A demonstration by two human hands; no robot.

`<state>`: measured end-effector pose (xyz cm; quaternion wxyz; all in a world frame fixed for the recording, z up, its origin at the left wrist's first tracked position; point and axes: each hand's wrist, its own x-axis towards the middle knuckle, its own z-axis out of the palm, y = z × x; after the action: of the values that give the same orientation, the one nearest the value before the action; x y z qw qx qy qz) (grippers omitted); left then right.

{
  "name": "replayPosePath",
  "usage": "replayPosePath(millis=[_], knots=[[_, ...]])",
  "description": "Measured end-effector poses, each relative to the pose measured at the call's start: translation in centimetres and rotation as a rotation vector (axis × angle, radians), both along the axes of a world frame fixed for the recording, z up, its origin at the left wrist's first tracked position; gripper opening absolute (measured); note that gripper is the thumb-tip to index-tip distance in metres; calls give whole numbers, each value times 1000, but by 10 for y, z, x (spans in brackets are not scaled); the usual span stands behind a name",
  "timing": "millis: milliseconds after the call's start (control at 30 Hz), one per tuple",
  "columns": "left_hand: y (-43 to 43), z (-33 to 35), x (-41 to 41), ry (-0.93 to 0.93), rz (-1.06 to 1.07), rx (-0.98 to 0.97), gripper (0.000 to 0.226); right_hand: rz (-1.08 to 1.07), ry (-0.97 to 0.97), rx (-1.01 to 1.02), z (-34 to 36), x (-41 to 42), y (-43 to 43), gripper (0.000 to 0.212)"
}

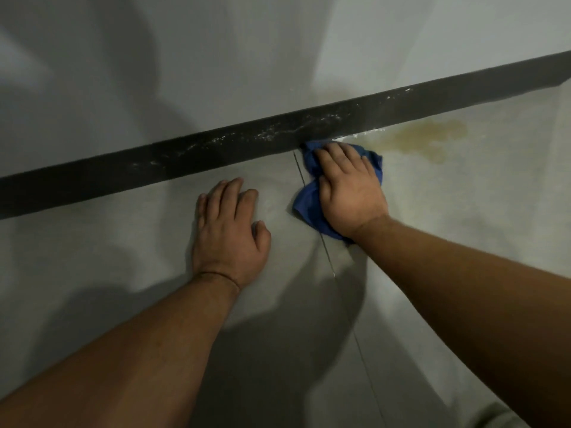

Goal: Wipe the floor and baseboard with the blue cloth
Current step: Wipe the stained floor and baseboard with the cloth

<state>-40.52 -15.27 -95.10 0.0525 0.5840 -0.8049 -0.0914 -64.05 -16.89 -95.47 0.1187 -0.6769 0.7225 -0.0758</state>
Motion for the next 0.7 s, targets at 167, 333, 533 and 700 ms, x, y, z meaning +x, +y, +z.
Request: replayPosePath(millis=[167,333,533,700], knots=[[0,0,0,-5,-3,-10,60,-8,27,34,0,7,31,57],[1,1,-2,-14,6,-8,60,190,52,51,3,0,5,59],[1,2,-2,7,3,-8,61,-17,15,17,2,-23,3,56],[2,0,-3,0,3,-14,60,-25,32,57,6,-13,43,57]])
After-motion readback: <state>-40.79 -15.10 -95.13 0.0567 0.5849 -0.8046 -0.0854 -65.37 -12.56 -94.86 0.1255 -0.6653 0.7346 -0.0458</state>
